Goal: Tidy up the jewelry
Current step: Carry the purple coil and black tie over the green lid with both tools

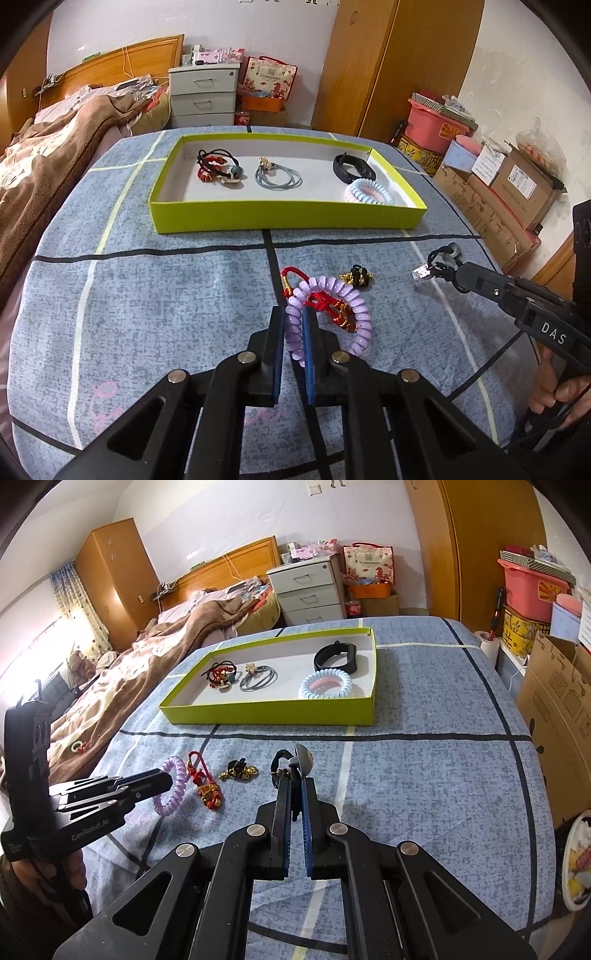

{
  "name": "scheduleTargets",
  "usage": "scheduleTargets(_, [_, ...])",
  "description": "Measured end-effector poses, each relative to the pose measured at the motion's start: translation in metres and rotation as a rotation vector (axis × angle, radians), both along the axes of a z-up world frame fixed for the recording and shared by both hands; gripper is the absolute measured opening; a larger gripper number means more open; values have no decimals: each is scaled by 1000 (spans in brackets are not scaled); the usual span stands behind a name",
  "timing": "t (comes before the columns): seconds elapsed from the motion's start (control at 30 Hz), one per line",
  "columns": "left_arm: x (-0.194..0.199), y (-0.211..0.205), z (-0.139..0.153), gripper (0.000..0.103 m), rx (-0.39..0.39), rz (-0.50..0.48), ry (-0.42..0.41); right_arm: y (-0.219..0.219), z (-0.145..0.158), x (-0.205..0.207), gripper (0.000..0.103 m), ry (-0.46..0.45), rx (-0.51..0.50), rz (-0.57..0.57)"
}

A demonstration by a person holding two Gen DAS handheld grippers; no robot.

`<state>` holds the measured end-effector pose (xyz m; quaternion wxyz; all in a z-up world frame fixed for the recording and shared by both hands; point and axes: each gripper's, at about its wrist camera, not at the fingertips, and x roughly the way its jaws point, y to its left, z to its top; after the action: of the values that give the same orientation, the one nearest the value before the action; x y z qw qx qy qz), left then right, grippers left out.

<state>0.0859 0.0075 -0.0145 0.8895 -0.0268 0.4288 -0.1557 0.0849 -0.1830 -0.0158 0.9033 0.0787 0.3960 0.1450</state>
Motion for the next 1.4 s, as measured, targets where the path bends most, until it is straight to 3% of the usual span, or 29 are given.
scheduleTargets(0.67, [17,26,39,10,-29,41,-70,12,35,12,5,-70,3,-5])
scheduleTargets(1.03, [61,39,52,10,-28,64,-86,21,47,67,5,-79,-31,-22])
scheduleTargets(1.4, [106,46,40,10,-24,69,-47,27,32,135,5,-39,-16,-13])
